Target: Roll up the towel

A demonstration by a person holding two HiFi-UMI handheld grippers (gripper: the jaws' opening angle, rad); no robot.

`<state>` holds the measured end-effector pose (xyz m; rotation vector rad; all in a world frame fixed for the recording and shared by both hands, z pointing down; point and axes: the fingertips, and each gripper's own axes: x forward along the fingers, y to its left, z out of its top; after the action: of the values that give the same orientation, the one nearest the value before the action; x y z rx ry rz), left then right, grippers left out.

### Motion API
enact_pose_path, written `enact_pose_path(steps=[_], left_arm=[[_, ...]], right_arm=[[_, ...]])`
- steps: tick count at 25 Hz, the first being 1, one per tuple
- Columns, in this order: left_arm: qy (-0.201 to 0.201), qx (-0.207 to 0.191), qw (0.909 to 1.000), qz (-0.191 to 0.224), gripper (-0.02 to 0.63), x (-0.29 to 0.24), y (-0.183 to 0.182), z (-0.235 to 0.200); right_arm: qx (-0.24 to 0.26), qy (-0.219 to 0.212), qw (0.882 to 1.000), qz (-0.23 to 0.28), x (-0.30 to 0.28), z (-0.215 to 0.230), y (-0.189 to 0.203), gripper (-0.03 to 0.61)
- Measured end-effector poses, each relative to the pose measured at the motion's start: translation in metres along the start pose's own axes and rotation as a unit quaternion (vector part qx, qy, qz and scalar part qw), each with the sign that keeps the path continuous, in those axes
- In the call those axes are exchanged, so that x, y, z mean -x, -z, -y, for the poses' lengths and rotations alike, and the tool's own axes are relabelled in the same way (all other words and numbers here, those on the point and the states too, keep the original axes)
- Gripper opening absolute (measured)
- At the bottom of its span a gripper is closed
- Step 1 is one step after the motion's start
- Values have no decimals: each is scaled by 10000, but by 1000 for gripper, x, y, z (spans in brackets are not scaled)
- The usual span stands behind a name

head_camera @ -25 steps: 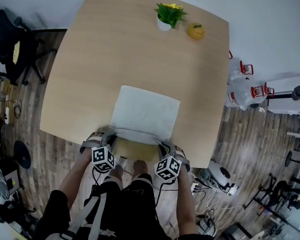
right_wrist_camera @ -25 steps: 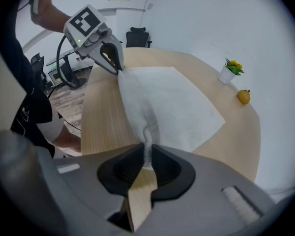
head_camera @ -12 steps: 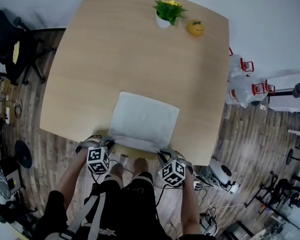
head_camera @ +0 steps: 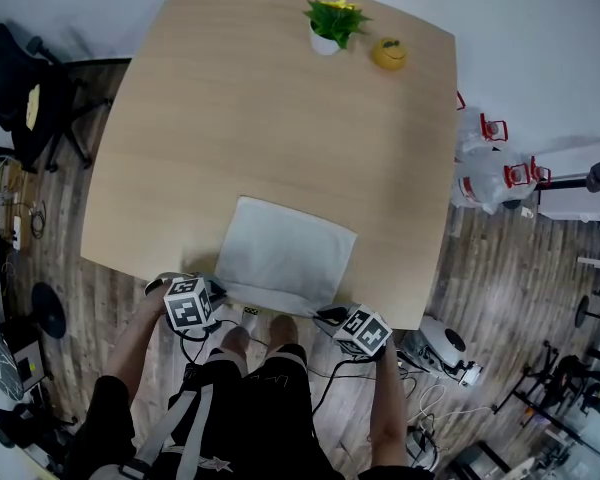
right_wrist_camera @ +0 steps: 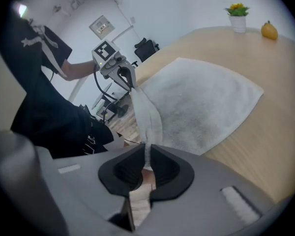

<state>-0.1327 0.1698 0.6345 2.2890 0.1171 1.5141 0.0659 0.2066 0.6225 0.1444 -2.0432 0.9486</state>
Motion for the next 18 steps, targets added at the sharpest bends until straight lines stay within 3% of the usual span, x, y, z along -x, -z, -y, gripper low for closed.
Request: enact_pose_path(steps=[4, 11, 16, 18], left_arm=[[549, 201, 9982, -115, 28, 2, 0, 6], [964, 325, 9944, -269, 29, 0, -4, -2], [1882, 417, 9786, -726, 28, 0, 6, 25], [2033, 428, 9748, -809, 28, -3, 9, 29]], right_arm=[[-406, -553, 9976, 100, 0, -2, 2, 38], [-764, -1070, 9912, 165, 2, 2, -3, 39], [-809, -1698, 9813, -407, 0, -18, 9, 38], [-881, -1823, 9779, -524, -2, -20, 12, 38]])
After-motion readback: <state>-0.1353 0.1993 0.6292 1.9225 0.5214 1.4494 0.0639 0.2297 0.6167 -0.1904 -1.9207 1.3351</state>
